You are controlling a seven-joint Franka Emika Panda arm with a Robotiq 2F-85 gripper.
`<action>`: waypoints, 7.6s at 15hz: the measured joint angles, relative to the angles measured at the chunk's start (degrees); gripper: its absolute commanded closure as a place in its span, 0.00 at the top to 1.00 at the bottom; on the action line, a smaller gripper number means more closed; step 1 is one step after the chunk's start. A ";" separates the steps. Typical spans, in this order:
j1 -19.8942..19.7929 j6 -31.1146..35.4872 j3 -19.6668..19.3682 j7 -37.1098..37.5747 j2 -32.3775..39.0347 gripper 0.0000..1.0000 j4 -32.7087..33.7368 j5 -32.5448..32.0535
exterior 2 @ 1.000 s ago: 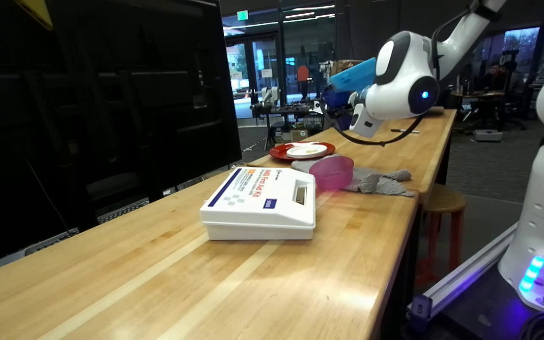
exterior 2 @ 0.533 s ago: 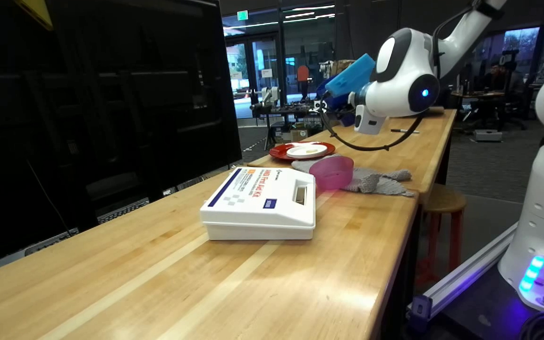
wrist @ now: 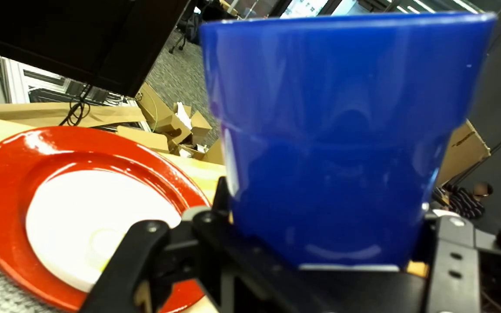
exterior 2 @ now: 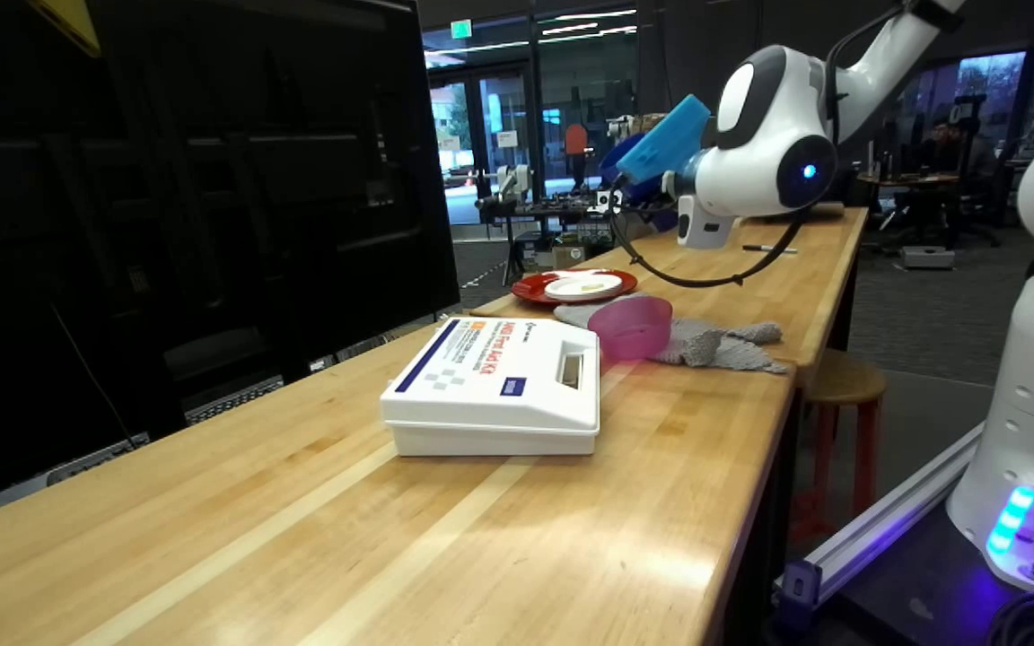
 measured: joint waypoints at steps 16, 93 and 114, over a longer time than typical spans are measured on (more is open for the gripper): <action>2.04 0.16 1.90 -5.49 4.62 0.58 0.01 0.02; 15.37 24.18 20.20 44.43 -8.83 0.58 -0.33 18.96; -7.59 18.87 59.55 54.42 -17.23 0.58 -0.04 52.34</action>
